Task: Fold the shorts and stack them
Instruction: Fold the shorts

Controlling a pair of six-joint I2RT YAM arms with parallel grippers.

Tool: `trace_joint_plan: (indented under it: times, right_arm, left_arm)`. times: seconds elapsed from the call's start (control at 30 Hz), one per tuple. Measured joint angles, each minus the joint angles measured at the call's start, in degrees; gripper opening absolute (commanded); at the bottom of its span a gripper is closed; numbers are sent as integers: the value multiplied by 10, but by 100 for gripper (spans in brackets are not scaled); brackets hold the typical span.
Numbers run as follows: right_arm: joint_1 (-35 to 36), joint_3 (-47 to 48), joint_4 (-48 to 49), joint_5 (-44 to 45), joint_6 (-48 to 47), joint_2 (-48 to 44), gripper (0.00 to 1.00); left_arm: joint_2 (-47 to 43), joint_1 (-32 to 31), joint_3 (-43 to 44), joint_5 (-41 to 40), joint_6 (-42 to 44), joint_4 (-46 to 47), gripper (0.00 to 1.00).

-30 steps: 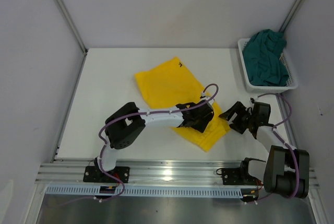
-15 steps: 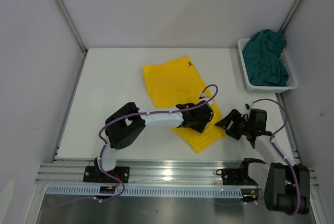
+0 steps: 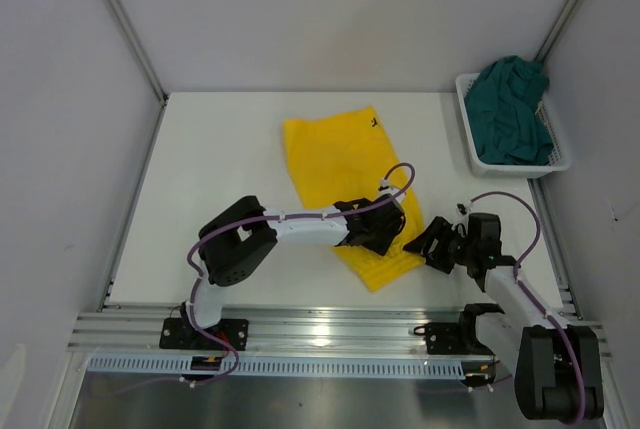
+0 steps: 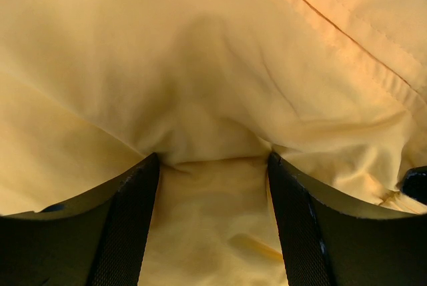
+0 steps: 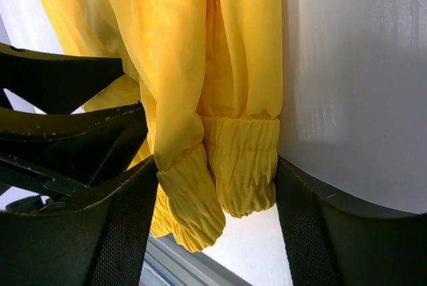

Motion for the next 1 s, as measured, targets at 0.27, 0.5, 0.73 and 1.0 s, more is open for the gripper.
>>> trace_joint_plan:
  times: [0.27, 0.5, 0.73, 1.0]
  right_arm:
    - [3, -60, 19, -1, 62, -101, 77]
    - [12, -106, 17, 22, 141, -206, 82]
    - [41, -110, 34, 57, 199, -212, 87]
    - [140, -118, 71, 153, 286, -240, 84]
  left_arm:
    - [-7, 2, -16, 0, -6, 17, 69]
    - [-16, 7, -28, 0, -19, 25, 69]
    - [-17, 7, -33, 0, -26, 31, 68]
    - [-26, 9, -53, 0, -49, 59, 69]
